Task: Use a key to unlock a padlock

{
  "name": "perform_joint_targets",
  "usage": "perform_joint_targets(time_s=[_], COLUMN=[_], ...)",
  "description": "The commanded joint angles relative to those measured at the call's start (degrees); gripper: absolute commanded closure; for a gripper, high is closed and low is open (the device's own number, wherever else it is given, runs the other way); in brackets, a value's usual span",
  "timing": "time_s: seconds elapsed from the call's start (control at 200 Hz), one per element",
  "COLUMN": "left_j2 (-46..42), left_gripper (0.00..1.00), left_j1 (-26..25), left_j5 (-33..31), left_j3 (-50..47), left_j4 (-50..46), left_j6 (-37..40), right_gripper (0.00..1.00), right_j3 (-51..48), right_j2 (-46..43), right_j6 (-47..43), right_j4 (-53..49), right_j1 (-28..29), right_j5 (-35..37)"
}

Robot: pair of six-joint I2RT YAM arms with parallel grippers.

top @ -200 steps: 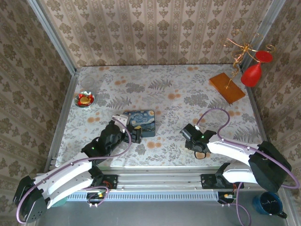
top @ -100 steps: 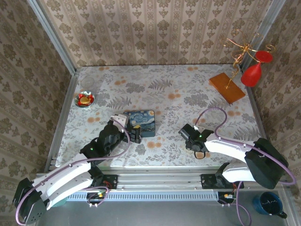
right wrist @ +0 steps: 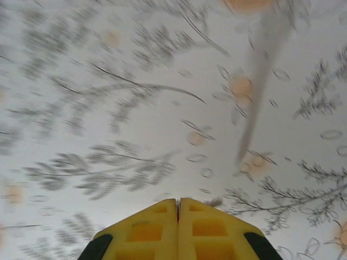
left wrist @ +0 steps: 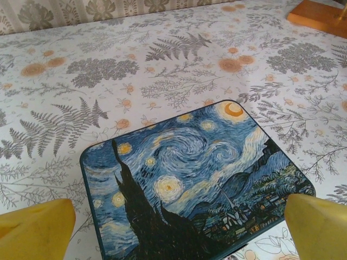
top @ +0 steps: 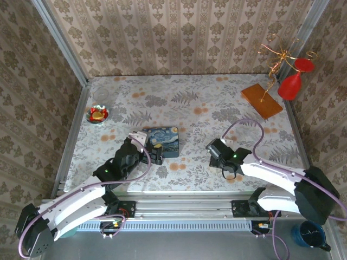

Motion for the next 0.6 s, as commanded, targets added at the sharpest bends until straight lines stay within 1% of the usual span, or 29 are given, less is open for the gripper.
perform_joint_targets(time_s=[0.0,0.115,0.145,0.205,0.3,0.445,0.545,0.59], left_j2=[-0.31,-0.33,0.18,1.78,5.54,14.14,19.04,21.01], left_gripper=[0.01,0.02,0.00,0.00,0.00,0.01,0.02,0.04], left_j1=[-0.43,-1.84,-2.54,-5.38,-9.31,-10.14,-10.21,-10.13], left_j5=[4.78,13.36,14.67,14.47,14.20,19.73,21.95,23.63], left_j3=[-2.06,-6.18,-7.04,-8.45,-9.03,-6.37,-3.16,-1.84], left_j4=[5.55,16.88,19.98,26.92,35.60,42.85,45.15,45.97], left_j6=[4.46,7.14,7.84,10.34,16.70,23.18,24.43,24.94], right_gripper=[1.00,1.00,1.00,1.00,1.00,1.00,1.00,1.00], right_j3=[4.62,7.04,7.35,7.72,8.24,10.86,13.69,14.38], right_j2=[-4.00,-6.58,-7.19,-8.14,-9.31,-10.01,-10.01,-10.17], right_j6=[-2.17,-0.51,0.29,1.88,4.08,4.36,3.08,2.73], right_j4=[-1.74,0.09,1.07,3.43,6.40,8.24,7.67,7.80], right_j1=[0.33,0.36,0.33,0.36,0.52,2.02,3.82,4.62], right_j5=[-2.27,-7.89,-9.41,-12.60,-16.21,-17.61,-17.39,-17.36])
